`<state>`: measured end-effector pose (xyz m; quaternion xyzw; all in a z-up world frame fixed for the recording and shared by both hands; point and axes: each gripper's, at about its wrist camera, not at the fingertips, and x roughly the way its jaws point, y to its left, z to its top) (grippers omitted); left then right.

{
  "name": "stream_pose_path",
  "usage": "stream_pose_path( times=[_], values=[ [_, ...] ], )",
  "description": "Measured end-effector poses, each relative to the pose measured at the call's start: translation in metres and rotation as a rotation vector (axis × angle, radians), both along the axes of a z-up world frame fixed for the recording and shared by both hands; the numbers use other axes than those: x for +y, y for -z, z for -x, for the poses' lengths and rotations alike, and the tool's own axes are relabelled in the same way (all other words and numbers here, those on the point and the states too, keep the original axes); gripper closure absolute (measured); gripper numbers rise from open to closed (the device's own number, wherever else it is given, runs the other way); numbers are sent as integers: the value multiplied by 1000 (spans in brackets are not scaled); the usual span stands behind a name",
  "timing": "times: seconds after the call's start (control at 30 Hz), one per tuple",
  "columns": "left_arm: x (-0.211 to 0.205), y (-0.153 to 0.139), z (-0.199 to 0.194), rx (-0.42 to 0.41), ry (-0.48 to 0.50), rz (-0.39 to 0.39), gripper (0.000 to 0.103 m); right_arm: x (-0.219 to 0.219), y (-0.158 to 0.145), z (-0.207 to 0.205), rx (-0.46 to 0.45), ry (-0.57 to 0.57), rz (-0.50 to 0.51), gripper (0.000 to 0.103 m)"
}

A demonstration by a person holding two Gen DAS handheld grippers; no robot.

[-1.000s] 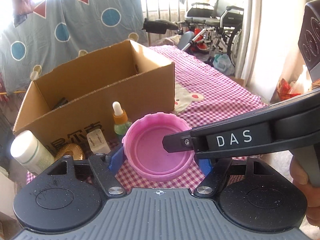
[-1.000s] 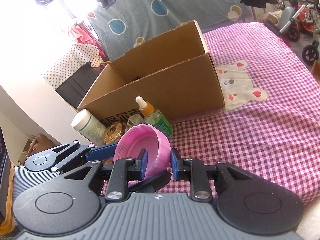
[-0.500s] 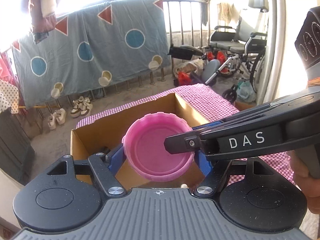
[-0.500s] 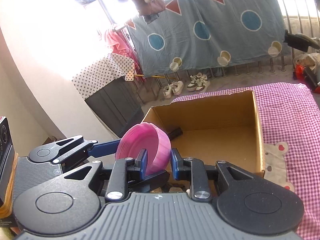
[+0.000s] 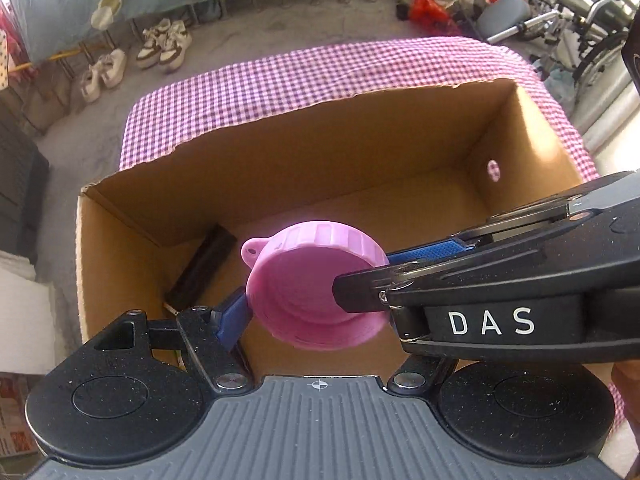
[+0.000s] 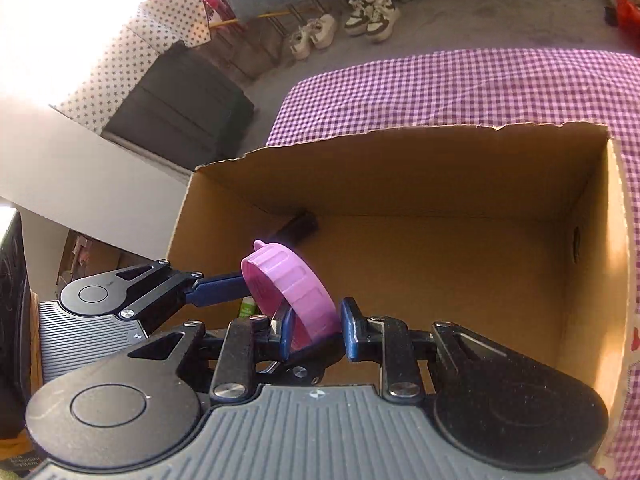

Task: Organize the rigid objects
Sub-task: 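Carry the pink lid into the box and open the right tool, then move the right tool back to the black electrical tape roll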

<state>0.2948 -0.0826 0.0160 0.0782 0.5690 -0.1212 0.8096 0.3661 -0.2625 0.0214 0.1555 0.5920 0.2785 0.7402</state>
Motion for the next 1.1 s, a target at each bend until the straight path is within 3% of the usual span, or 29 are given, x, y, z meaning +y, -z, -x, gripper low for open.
stream_pose_path(
  times=[0.17,0.37,0.47,0.5,0.57,0.77,0.93,1.07,1.1],
  values=[
    [11,19,-22,60,-54,-21,29,10,32,-29,66,11,-21,76],
    [8,25,-29,69,-67,-18,27,12,47,-40,77,35,-2,74],
    [6,21,-29,56,-63,-6,25,8,43,-38,58,54,2,66],
    [6,19,-27,46,-61,0,23,6,39,-36,45,57,-4,59],
    [7,10,-21,19,-63,15,22,-1,29,-32,10,74,-16,51],
    [14,-32,8,-79,-69,89,21,-36,-20,-3,-84,137,-97,51],
    [36,-88,65,-226,-66,198,20,-74,-76,48,-230,175,-178,51],
    [48,-119,120,-314,-17,258,0,-113,-112,116,-359,203,-248,46],
    [50,-122,131,-329,-4,270,0,-119,-116,133,-386,201,-256,45]
  ],
)
